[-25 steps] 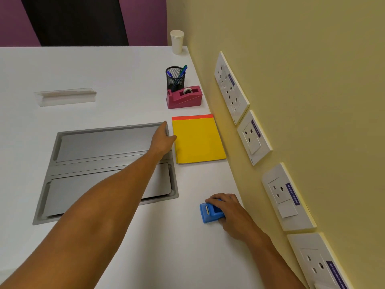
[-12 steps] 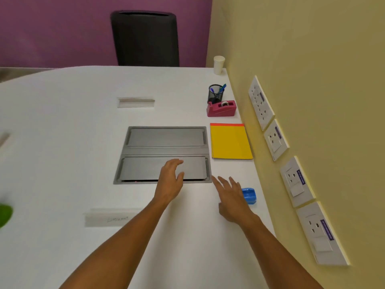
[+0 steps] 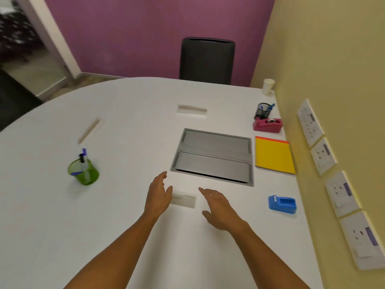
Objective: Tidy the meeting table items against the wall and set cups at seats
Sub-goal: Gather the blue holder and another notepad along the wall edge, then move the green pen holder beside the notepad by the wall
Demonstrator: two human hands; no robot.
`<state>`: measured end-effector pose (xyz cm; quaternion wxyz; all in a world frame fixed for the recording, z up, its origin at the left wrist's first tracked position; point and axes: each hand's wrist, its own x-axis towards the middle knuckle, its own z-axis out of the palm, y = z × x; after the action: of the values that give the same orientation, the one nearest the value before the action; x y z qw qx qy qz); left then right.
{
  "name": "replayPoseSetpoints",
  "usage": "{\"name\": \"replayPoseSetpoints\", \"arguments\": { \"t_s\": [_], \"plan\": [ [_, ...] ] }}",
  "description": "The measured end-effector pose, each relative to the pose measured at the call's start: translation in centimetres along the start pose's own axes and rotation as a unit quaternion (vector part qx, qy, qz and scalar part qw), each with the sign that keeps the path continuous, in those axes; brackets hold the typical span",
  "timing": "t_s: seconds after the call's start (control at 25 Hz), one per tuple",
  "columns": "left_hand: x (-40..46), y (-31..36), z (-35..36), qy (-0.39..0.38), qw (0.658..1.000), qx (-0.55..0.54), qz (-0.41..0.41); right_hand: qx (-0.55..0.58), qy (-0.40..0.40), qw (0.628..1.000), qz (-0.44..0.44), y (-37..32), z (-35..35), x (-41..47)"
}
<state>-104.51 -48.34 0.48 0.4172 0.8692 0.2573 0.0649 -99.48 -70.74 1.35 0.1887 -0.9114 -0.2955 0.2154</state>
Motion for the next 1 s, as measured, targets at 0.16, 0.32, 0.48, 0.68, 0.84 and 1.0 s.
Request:
{"name": "replayPoseSetpoints", "arguments": {
  "t_s": [0.16,0.32,0.48,0.68,0.84,1.0],
  "plan": [
    [-0.5,-5.9,-6.5,0.053,0.996,0.045,-0.052,-0.006,-0.009,0.998,-0.06,-7.3,1.7,3.4],
    [-1.3,-11.9,-9.7,0.076,0.983,0.148,-0.079,-0.015,-0.035,0.994,-0.098,-12.5,3.6,7.2],
    [-2.5,-19.2,-10.5,0.05,0.96,0.233,-0.145,-0.03,-0.079,0.988,-0.13,-18.0,6.2,11.8],
    [-2.6,-24.3,-9.5,0.018,0.949,0.269,-0.162,-0.065,-0.106,0.979,-0.16,-23.1,8.9,16.8],
    [-1.5,-25.1,-8.0,-0.01,0.944,0.293,-0.149,-0.07,-0.097,0.978,-0.171,-26.5,10.6,20.3],
    [-1.3,-25.5,-6.8,0.01,0.941,0.311,-0.132,-0.074,-0.088,0.978,-0.176,-29.4,12.1,23.8]
  ]
}}
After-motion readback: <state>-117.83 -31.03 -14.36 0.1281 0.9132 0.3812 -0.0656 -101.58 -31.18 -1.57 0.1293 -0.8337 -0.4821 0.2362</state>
